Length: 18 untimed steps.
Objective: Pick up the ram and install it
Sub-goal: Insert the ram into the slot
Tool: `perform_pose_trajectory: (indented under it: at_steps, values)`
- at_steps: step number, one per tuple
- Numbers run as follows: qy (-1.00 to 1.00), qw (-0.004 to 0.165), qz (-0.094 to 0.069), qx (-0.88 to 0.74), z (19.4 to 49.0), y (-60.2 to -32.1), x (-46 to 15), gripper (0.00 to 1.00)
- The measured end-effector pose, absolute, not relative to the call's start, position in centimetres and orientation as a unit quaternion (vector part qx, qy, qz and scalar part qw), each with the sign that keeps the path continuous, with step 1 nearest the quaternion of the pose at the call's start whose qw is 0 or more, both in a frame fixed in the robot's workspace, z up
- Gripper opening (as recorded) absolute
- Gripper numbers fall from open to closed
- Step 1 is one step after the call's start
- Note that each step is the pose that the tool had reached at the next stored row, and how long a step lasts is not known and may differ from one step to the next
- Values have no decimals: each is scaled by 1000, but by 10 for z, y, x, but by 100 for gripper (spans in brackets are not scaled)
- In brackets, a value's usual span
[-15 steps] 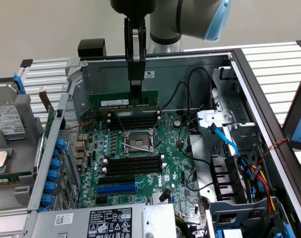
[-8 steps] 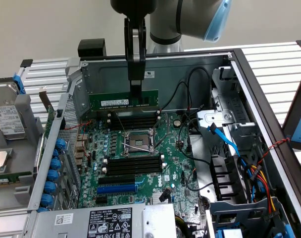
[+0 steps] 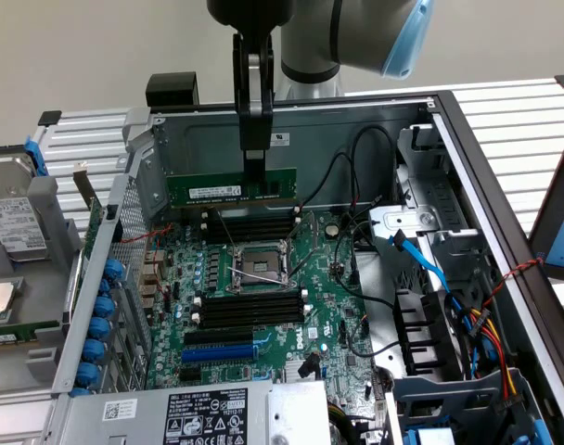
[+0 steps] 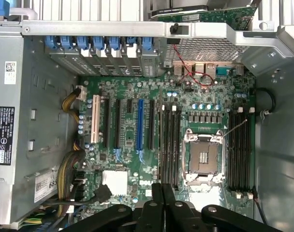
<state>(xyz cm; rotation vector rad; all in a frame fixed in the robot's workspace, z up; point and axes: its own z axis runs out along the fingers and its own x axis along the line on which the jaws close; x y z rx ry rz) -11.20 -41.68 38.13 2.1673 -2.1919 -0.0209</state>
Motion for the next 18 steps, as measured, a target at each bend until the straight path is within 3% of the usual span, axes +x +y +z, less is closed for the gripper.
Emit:
perform_pose_trajectory:
  at_steps: [18]
  values:
    - [-722, 24, -13, 692, 349, -417, -102, 12]
